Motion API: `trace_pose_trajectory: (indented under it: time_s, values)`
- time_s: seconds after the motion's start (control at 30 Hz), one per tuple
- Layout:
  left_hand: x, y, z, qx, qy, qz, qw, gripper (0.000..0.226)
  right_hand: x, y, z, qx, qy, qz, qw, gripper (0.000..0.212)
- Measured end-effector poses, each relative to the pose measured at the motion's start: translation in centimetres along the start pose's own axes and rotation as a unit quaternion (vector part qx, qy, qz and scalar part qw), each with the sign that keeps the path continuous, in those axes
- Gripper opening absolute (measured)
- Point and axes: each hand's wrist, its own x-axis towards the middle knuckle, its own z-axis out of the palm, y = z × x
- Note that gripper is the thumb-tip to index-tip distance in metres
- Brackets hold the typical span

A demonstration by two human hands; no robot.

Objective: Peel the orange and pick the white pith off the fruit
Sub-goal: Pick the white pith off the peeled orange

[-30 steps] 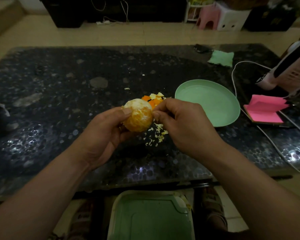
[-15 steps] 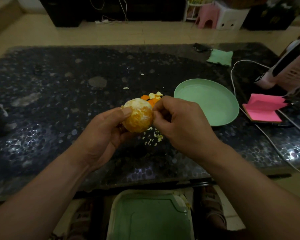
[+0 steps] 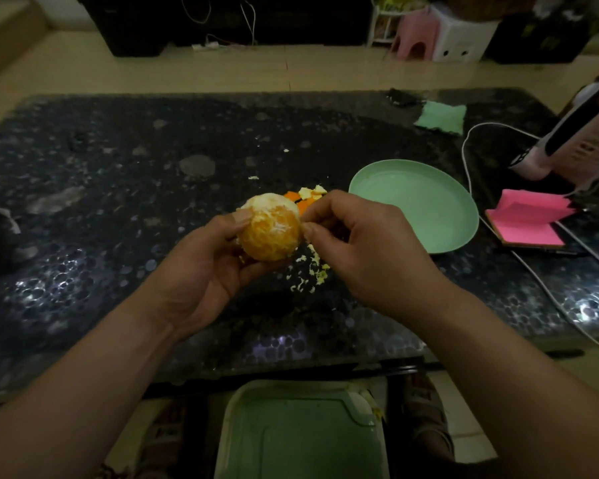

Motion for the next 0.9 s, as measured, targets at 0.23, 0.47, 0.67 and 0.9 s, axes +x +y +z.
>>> trace_pose_trajectory:
  time_s: [0.23,0.47,0.67,0.9]
  values:
    - [0.2,-0.2,-0.2,0.068,0.018,0.006,0.997,0.041,0.0,0.6,0.1,-0.071,-0.023,-0.024,0.997,0.008]
    - [0.3,-0.4,-0.1,0.131,0.020,0.033,0.991,0.042,-0.1,0.7,0.4,-0.111,0.003,-0.054,0.992,0.007]
    - [0.2,-0.8,-0.1,0.135,0.015,0.045,0.990,0.044,-0.1,0.6,1.0,-0.109,0.026,-0.045,0.993,0.008]
    - [0.2,-0.5,0.1,0.072,-0.005,0.031,0.997,0.045,0.0,0.2,0.6,0.071,0.040,0.045,0.996,0.010]
